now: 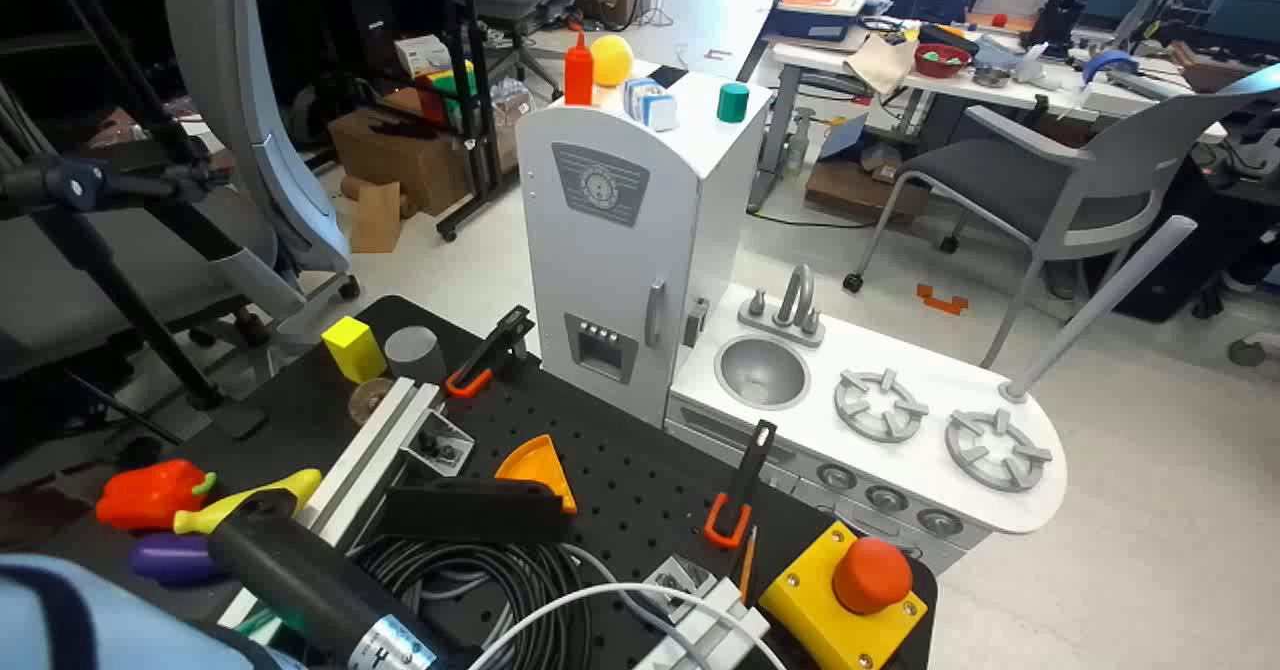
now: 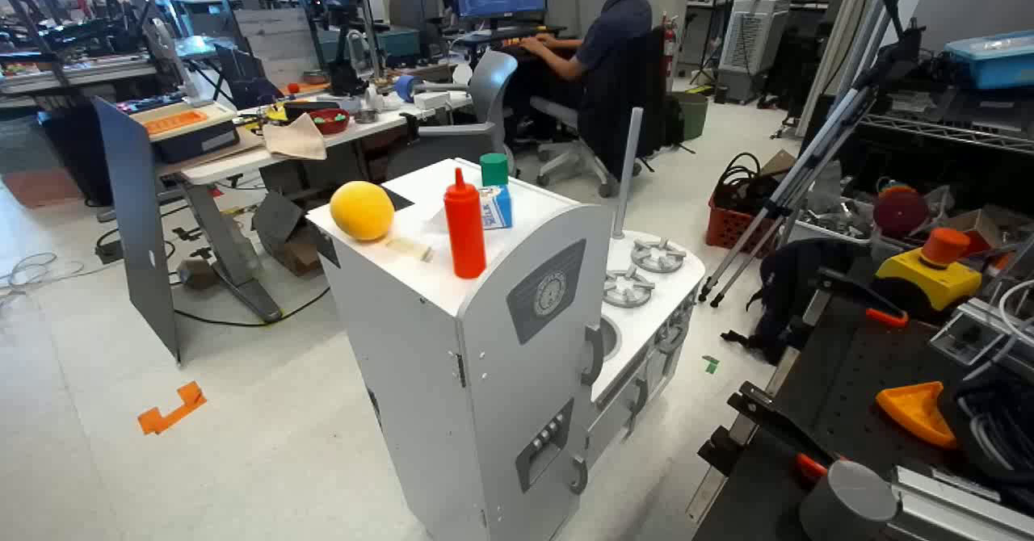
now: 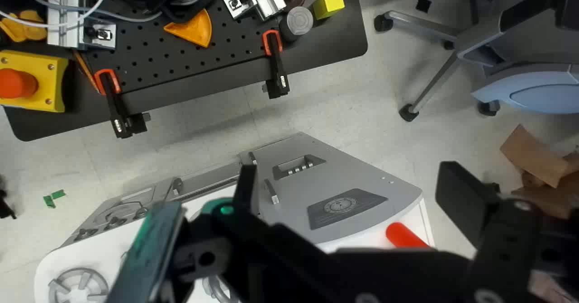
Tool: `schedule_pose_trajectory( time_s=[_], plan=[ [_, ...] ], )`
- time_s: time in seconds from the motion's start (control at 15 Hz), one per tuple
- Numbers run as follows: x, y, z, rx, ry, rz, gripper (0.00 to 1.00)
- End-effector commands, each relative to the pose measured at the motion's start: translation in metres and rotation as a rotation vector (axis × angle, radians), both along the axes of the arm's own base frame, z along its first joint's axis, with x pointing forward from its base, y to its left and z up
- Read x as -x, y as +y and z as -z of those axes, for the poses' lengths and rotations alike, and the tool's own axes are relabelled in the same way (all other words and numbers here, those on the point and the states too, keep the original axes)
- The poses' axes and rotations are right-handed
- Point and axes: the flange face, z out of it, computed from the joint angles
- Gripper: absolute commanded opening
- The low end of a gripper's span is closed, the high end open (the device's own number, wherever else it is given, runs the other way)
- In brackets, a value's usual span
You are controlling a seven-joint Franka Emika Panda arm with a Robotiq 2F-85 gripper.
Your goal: Open the top cabinet door, then close it, then move the green block to the left
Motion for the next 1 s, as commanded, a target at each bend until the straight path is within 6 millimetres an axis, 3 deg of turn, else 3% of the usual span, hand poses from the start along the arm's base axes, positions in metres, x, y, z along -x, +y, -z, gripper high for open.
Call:
schedule_pose_trajectory(
  time_s=[0.0, 0.47, 0.8, 0.93],
  plan=[
    [0.000, 0.000, -0.001, 0.000, 0.000, 0.000, 1.00],
    [-0.004, -0.006, 0.004, 0.003, -0.028, 0.015, 1.00],
    [-0.060, -0.036, 0.044, 0.008, -0.049, 0.126, 1.00],
    [-0.091, -0.043, 0.065, -0.015, -0.060, 0.162, 1.00]
  ],
)
